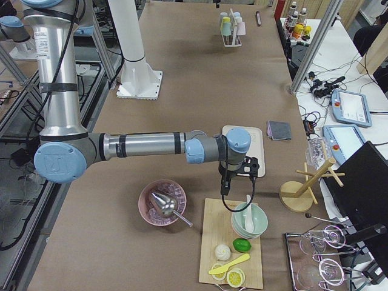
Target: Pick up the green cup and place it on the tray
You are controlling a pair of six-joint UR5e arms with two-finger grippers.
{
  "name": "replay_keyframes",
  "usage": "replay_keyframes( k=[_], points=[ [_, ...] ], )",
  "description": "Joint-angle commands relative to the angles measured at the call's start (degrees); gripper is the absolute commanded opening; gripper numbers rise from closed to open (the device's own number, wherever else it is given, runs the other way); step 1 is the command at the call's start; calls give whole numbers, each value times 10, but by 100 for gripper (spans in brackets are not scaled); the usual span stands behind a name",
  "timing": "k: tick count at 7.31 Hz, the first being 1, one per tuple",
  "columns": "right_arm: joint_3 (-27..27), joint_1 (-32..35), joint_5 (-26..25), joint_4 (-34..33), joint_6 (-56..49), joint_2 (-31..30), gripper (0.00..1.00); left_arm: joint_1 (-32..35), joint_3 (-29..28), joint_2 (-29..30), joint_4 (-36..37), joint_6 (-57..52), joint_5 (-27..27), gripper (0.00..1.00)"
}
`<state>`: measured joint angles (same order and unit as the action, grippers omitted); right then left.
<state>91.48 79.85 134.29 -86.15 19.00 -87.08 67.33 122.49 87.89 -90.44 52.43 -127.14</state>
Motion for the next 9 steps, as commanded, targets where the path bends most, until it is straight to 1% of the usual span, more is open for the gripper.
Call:
replay_keyframes(
  k=[1, 2, 3, 4, 5, 6, 8, 9],
  points=[
    [-29, -36, -3, 55, 29, 23, 92, -79, 35, 0, 0, 88, 51, 97],
    [-66, -52, -3, 130, 78, 28, 94, -129, 48, 0, 0, 131, 92, 97],
    [-115, -79, -8, 211, 119, 30, 96, -174, 54, 1, -7, 165, 127, 97],
    [-151, -92, -17, 248, 146, 54, 97, -212, 54, 0, -20, 193, 164, 97],
    [-155, -108, -19, 251, 152, 59, 97, -248, 54, 0, -21, 218, 198, 97],
    [-156, -115, -21, 250, 153, 67, 97, -271, 54, 0, -21, 233, 217, 97],
    [-186, -131, -20, 251, 155, 97, 95, -283, 57, -1, -25, 241, 231, 96],
    [-191, -137, -20, 251, 155, 98, 92, -295, 57, -4, -25, 239, 233, 96]
  ],
)
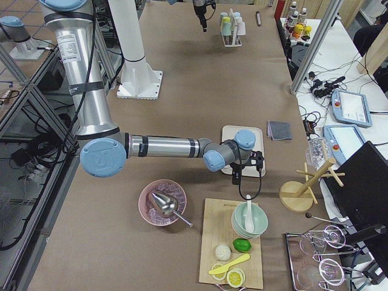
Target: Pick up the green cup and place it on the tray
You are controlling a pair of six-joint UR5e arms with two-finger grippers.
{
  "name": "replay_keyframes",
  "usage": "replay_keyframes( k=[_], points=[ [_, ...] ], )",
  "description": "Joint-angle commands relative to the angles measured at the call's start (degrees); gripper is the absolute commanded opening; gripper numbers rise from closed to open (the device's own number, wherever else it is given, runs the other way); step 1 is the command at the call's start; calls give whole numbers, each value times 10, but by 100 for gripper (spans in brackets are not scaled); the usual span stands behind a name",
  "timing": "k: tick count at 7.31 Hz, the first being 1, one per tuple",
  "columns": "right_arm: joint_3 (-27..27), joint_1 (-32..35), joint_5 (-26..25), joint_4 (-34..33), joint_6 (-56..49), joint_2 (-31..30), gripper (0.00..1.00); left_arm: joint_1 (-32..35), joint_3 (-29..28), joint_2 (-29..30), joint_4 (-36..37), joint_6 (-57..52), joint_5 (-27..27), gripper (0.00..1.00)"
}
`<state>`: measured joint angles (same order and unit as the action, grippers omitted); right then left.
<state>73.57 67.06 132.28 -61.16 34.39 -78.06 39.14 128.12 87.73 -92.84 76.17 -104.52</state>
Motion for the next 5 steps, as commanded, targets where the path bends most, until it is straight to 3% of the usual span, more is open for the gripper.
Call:
replay_keyframes(
  k=[1, 3, 5],
  points=[
    [-12, -12, 0, 1, 0, 8, 90, -14, -4, 1, 0, -1, 7, 97],
    [-18, -16, 1, 2, 0, 8, 77, -7, 0, -8, 0, 10, 3, 97],
    [-25, -17, 1, 1, 0, 8, 70, -10, 4, 20, 2, 60, 1, 98]
  ],
)
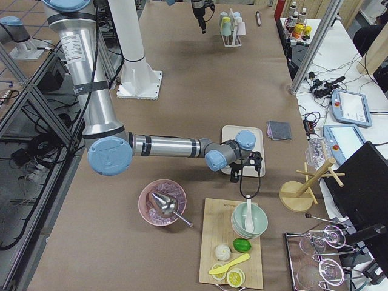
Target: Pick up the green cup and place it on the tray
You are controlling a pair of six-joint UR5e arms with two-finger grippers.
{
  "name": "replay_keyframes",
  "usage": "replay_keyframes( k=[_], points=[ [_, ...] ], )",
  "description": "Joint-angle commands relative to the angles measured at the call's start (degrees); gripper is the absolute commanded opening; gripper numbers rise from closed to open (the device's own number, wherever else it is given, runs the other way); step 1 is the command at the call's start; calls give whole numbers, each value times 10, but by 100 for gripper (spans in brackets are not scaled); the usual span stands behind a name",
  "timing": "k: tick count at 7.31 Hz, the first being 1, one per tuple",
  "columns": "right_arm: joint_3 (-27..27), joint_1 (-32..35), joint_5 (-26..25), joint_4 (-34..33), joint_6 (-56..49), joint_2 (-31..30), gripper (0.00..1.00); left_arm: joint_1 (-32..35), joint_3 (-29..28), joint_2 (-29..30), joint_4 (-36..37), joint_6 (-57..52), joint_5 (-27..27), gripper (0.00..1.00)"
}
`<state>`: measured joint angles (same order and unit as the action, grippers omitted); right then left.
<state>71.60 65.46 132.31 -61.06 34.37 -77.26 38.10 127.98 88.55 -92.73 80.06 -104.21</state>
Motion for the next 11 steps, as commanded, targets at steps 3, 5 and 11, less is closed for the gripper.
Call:
replay_keyframes(
  k=[3, 5, 11],
  points=[
    [-3, -1, 1, 0, 0, 0, 52, -26, -8, 20, 0, -201, 2, 98],
    [-2, -1, 2, 1, -1, 0, 31, -21, 3, -13, 2, -351, 14, 98],
    [-1, 0, 2, 1, -4, -1, 18, -186, 12, -11, 115, -755, 422, 98]
  ],
)
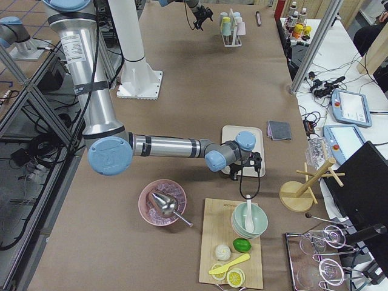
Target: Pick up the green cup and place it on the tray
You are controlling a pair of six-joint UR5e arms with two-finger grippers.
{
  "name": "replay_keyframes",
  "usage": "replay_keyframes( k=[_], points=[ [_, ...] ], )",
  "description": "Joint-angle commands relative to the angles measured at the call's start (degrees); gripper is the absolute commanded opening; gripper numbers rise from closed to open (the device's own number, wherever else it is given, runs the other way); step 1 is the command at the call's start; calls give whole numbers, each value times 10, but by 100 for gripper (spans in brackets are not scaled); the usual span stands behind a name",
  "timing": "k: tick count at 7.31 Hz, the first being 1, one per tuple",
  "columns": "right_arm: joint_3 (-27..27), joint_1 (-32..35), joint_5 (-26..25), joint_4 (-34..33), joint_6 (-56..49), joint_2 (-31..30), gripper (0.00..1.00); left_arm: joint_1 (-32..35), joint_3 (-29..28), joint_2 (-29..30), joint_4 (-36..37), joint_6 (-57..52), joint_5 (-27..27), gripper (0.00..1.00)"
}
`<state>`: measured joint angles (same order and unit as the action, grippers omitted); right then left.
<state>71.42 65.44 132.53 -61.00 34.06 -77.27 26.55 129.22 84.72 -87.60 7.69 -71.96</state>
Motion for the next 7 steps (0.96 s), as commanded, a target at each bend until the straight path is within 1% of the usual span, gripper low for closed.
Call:
replay_keyframes(
  k=[1, 2, 3, 4, 5, 6, 7],
  points=[
    [2, 0, 0, 0, -1, -1, 0, -115, 1, 80, 173, -43, 150, 98],
    [8, 2, 3, 1, -1, -1, 0, -142, -1, 153, 287, -87, 208, 97],
    [16, 2, 5, 19, 0, -2, 0, -149, -2, 212, 382, -127, 221, 97],
    [16, 4, 19, 54, 4, -1, 0, -166, -8, 228, 414, -152, 246, 97],
    [17, 9, 41, 77, 8, 0, 0, -167, -22, 224, 414, -200, 282, 97],
    [21, 9, 56, 115, 34, 1, 0, -166, -41, 220, 414, -222, 298, 96],
    [20, 9, 60, 159, 72, 1, 0, -166, -65, 204, 414, -223, 319, 95]
  ],
)
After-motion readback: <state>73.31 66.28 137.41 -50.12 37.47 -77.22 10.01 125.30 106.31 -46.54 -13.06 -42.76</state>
